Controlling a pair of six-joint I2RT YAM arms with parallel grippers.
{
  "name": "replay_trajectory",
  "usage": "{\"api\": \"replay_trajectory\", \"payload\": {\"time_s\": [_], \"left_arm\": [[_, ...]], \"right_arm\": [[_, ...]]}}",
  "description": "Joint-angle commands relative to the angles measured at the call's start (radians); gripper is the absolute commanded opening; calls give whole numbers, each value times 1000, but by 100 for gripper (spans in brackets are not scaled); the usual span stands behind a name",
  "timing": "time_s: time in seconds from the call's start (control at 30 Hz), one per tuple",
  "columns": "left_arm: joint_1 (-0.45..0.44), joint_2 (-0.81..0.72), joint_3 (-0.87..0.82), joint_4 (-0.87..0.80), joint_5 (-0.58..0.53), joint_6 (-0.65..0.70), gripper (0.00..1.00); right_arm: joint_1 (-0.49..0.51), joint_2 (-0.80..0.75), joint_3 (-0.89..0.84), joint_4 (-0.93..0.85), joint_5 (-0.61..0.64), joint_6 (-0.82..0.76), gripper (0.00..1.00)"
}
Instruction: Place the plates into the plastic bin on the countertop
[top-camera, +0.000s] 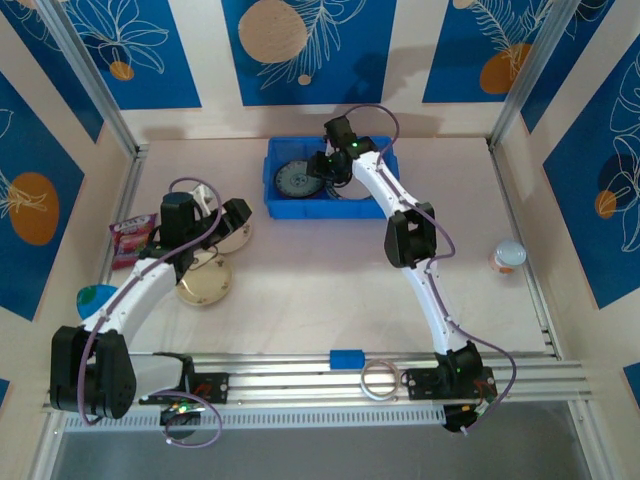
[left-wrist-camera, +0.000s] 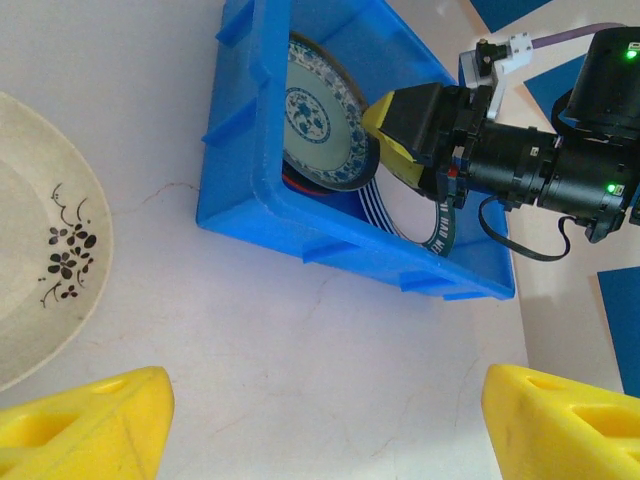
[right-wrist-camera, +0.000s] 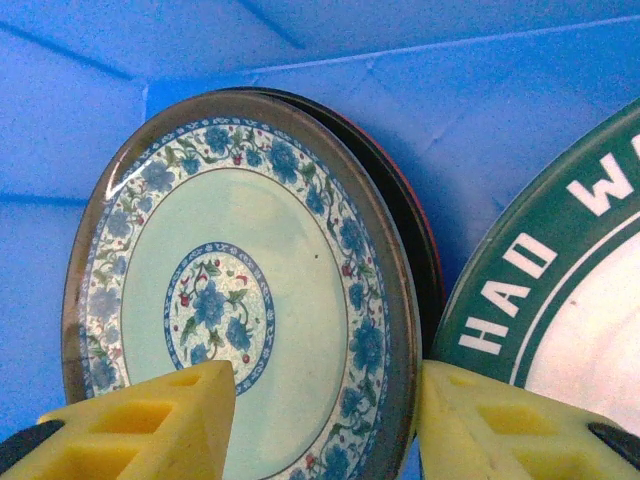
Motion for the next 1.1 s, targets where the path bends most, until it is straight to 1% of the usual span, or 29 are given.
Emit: {"api": "replay_trajectory", "payload": {"time_s": [0.0, 0.07, 0.13, 0.17, 0.43, 0.7, 0.8, 0.87, 1.0, 1.07], "left_arm": [[16, -6, -12, 2, -5, 10, 81], [16, -10, -12, -3, -8, 11, 81], [15, -15, -12, -8, -12, 14, 82], [15, -17, -10, -15, -14, 15, 82], [14, -26, -2, -18, -18, 21, 84], [16, -47, 11, -66, -71, 47, 83], [15, -47, 16, -83, -89, 49, 82], [15, -47, 15, -88, -96, 49, 82], [16, -64, -4, -88, -105, 41, 80], [14, -73, -10, -91, -101, 37, 80]], "right_arm": [[8, 12, 47, -13, -24, -7, 51], [9, 11, 58, -26, -23, -9, 52], [10, 8, 72, -42, -6, -18, 59], [10, 5, 78, -48, 7, -24, 61], [5, -41, 67, -73, 39, -33, 60], [15, -177, -26, -42, 75, -76, 59], [21, -266, -106, -15, 67, -97, 59], [30, -339, -196, 18, 29, -104, 59], [78, -521, -459, 126, -45, -98, 57], [106, -589, -560, 162, -66, -86, 57]]}}
